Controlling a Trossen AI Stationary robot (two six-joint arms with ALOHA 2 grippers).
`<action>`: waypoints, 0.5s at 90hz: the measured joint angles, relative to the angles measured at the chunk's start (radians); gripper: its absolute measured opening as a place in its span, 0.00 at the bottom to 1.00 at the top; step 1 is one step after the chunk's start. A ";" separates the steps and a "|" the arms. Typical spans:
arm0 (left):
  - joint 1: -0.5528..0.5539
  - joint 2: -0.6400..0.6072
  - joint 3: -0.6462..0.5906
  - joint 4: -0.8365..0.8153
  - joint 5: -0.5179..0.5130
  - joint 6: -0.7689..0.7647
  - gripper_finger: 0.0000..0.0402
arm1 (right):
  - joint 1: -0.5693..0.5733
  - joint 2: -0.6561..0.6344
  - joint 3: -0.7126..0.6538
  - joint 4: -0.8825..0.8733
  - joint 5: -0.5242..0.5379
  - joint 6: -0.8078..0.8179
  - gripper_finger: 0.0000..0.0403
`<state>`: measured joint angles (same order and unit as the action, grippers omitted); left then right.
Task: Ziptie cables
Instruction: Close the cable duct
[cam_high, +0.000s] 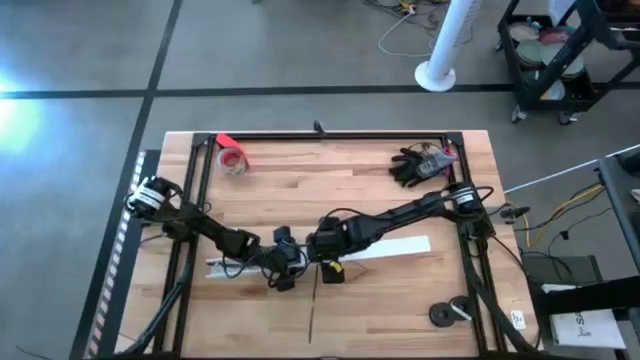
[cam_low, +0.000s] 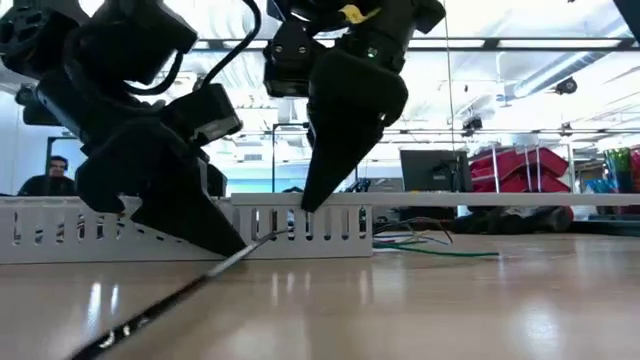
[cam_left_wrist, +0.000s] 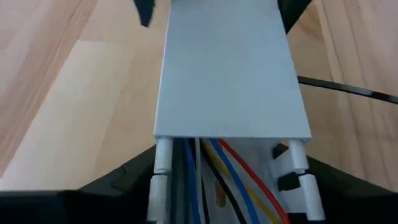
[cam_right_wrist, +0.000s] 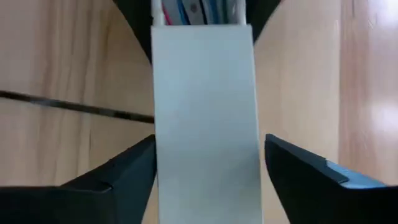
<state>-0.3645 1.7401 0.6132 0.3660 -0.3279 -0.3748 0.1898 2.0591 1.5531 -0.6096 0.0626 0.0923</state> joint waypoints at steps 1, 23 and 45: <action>0.000 0.000 0.000 0.000 0.000 0.000 0.64 | 0.000 -0.002 0.000 -0.001 0.000 -0.003 0.72; -0.001 -0.014 0.012 -0.021 0.023 0.006 0.74 | 0.002 -0.070 -0.001 -0.024 0.000 -0.038 0.81; -0.001 -0.100 0.059 -0.179 0.058 0.022 0.80 | 0.013 -0.141 -0.001 -0.043 0.038 -0.040 0.82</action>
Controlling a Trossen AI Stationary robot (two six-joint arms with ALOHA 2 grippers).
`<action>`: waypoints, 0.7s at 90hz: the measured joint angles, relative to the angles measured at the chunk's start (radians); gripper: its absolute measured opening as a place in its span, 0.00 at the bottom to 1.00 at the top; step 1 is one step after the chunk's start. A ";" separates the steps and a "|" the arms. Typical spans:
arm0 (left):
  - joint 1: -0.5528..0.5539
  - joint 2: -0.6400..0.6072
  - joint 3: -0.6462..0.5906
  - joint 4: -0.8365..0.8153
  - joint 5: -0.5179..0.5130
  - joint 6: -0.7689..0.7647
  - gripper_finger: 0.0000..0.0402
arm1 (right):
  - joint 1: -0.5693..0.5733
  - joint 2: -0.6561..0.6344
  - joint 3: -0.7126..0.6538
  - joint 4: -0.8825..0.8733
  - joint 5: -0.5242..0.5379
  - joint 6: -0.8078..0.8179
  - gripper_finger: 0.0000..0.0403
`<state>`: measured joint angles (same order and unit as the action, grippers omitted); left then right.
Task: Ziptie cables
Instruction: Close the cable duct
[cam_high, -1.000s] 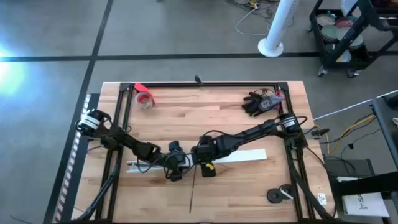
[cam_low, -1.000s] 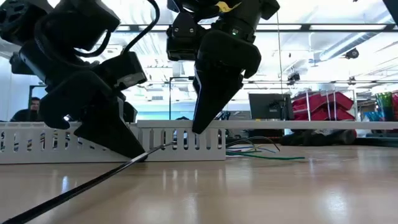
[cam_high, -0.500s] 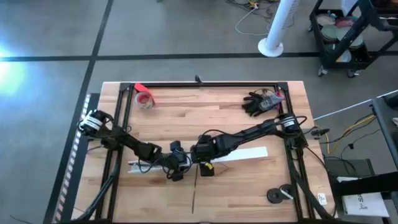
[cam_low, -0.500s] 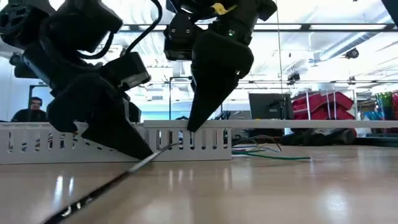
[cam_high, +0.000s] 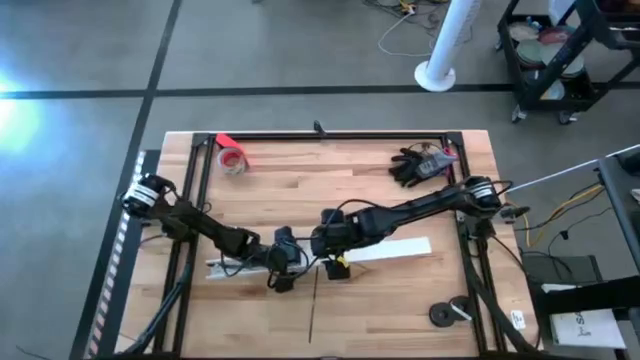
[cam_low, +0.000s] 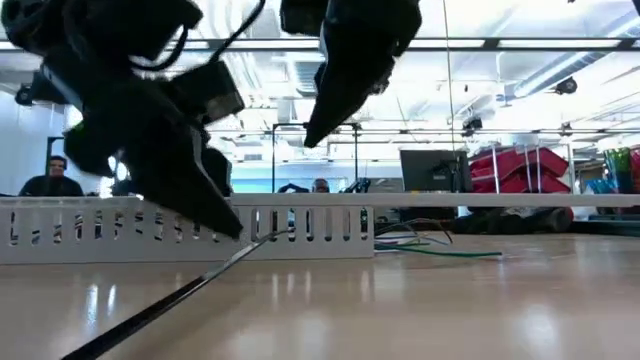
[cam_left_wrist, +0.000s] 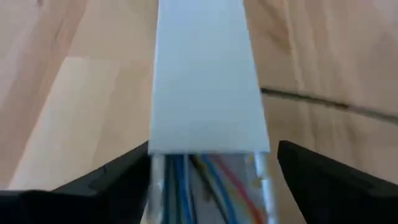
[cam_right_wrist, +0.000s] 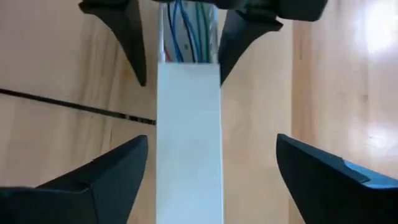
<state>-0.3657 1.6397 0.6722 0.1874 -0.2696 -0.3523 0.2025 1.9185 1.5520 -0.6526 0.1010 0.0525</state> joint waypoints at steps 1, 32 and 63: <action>0.000 -0.005 0.002 -0.017 0.000 0.000 0.80 | 0.001 -0.001 0.000 0.000 0.003 0.000 0.82; -0.040 -0.064 0.004 -0.203 -0.013 -0.098 0.81 | 0.025 -0.006 -0.013 0.000 0.011 0.016 0.80; -0.102 0.049 -0.054 -0.062 -0.111 -0.182 0.76 | 0.031 -0.004 -0.108 0.150 0.014 0.023 0.78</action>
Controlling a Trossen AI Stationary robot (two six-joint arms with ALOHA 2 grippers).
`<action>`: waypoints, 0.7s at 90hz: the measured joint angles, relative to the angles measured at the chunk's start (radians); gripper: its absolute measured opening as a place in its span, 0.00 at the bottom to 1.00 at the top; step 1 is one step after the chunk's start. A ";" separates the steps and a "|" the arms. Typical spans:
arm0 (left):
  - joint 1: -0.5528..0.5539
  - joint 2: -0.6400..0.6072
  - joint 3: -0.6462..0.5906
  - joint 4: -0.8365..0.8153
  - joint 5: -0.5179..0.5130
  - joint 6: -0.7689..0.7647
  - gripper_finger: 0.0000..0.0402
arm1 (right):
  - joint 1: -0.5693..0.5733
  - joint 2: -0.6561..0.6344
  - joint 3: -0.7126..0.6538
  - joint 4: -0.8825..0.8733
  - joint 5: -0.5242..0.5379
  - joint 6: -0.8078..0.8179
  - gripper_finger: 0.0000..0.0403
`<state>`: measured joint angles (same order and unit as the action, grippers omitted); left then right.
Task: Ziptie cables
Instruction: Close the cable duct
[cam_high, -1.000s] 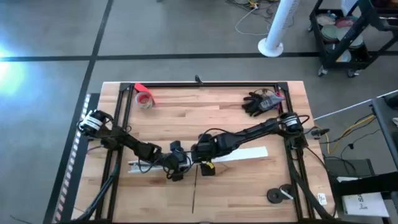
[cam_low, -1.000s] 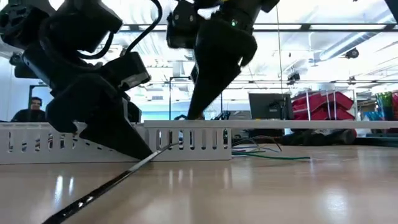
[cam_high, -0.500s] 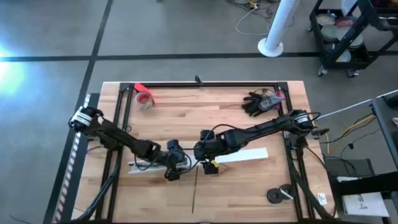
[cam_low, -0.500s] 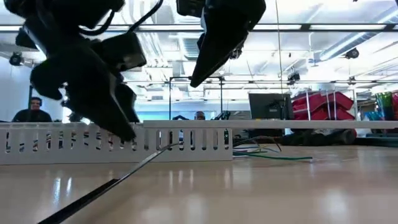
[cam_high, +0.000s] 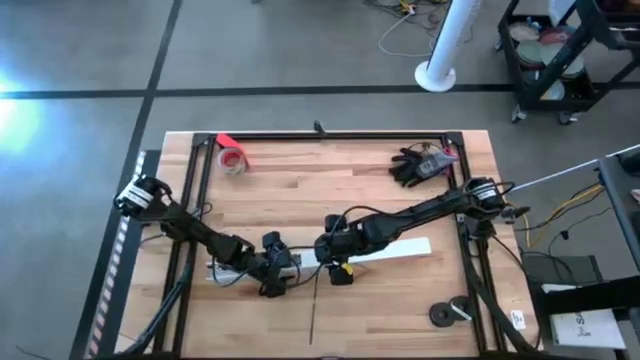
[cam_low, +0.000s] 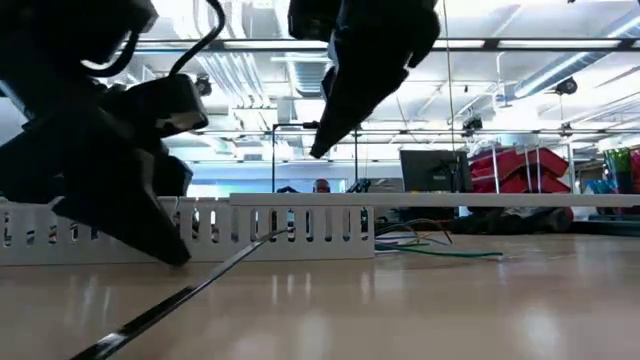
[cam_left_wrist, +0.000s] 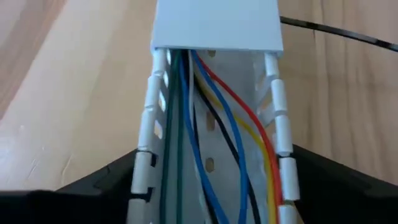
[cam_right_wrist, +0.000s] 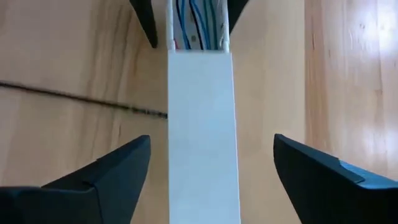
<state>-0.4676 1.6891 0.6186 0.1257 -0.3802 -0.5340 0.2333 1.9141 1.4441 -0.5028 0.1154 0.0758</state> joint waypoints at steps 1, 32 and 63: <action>0.000 0.002 -0.003 0.008 -0.001 0.000 0.76 | 0.000 0.000 -0.006 0.014 0.000 -0.003 0.78; -0.001 0.025 -0.063 0.184 -0.013 -0.003 0.76 | -0.017 0.105 -0.055 0.294 -0.092 -0.010 0.69; 0.001 0.027 -0.074 0.191 -0.017 -0.006 0.55 | -0.037 0.113 -0.047 0.300 -0.063 -0.009 0.60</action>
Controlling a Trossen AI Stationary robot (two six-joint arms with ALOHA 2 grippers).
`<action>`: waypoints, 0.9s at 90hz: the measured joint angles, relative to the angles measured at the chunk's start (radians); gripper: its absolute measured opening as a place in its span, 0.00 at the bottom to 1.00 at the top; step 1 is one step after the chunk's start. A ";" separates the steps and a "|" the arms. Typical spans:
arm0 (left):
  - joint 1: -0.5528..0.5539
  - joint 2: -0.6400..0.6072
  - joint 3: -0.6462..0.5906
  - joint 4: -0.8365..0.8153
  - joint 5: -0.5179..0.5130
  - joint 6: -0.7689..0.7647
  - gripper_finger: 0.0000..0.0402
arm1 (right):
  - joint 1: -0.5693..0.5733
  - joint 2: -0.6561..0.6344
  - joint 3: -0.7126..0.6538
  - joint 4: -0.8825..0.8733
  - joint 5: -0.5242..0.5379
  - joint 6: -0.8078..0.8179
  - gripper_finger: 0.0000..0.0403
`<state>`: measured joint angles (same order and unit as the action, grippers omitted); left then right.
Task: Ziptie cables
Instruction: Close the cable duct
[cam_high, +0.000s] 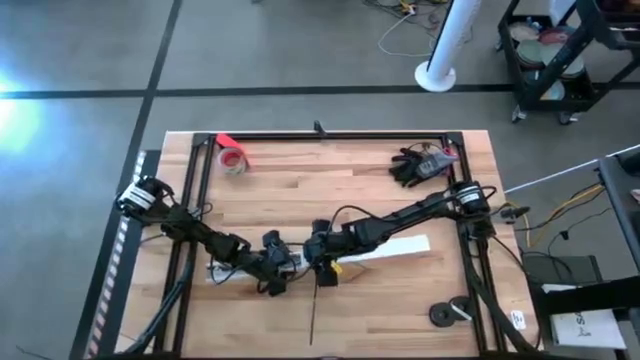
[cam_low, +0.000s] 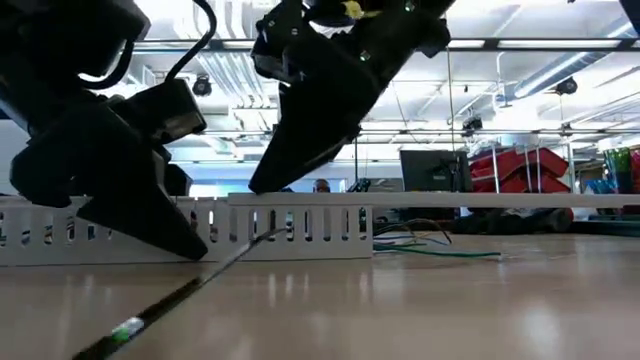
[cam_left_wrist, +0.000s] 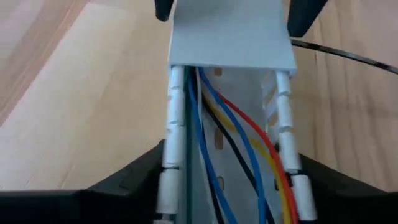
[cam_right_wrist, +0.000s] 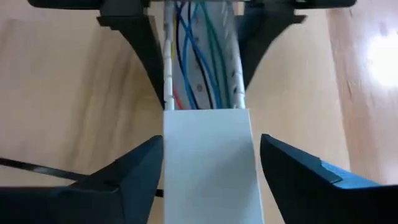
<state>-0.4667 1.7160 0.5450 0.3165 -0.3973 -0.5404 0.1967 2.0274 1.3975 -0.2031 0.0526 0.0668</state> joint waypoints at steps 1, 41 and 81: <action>0.000 0.000 0.000 0.000 0.000 -0.001 0.55 | 0.000 0.000 0.000 0.000 0.000 0.000 0.60; -0.001 0.001 -0.002 -0.001 -0.006 0.011 0.61 | -0.008 0.039 -0.004 0.037 -0.001 -0.003 0.64; -0.001 0.001 -0.003 0.001 -0.027 0.031 0.58 | -0.007 0.032 -0.009 0.075 -0.004 0.003 0.59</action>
<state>-0.4682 1.7172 0.5419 0.3173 -0.4239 -0.5093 0.1894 2.0594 1.3887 -0.1286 0.0483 0.0702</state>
